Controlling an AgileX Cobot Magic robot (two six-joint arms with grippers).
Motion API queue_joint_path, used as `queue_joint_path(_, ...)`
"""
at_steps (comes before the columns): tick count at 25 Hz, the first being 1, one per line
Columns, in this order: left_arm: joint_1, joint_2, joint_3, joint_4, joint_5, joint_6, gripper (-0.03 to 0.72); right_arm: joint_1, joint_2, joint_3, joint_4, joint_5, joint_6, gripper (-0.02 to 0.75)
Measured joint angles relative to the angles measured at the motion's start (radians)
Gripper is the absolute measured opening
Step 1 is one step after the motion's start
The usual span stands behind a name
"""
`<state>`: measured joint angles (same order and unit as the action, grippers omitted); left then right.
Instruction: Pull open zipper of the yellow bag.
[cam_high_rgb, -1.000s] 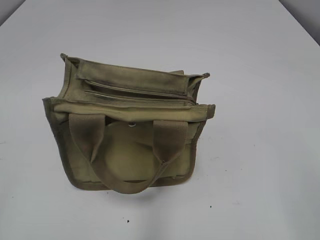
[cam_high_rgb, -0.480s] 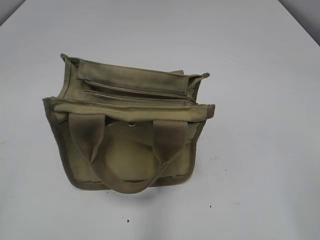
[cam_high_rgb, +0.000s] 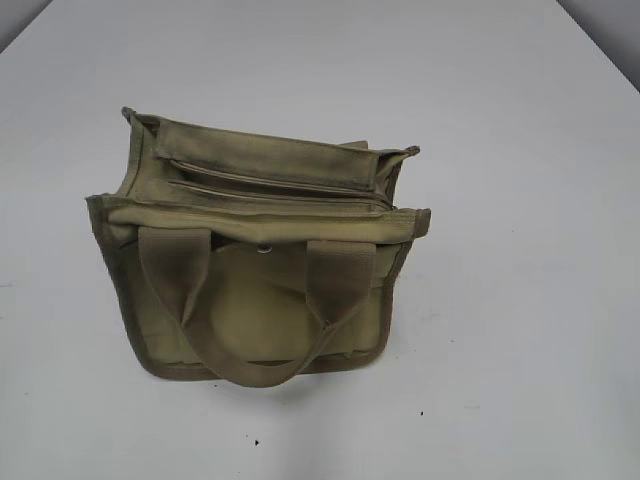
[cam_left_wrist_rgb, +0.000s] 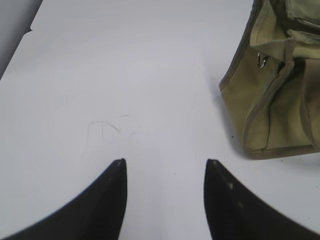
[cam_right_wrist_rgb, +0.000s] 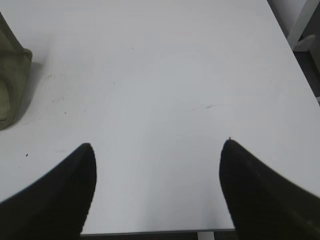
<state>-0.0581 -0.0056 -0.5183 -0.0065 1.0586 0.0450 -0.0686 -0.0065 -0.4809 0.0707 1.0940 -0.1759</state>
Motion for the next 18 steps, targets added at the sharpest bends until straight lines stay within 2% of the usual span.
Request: queue_joint_path(18, 0.0, 0.0, 0.0, 0.0, 0.0, 0.001, 0.363, -0.001, 0.102, 0.0, 0.003, -0.003, 0.0, 0.594)
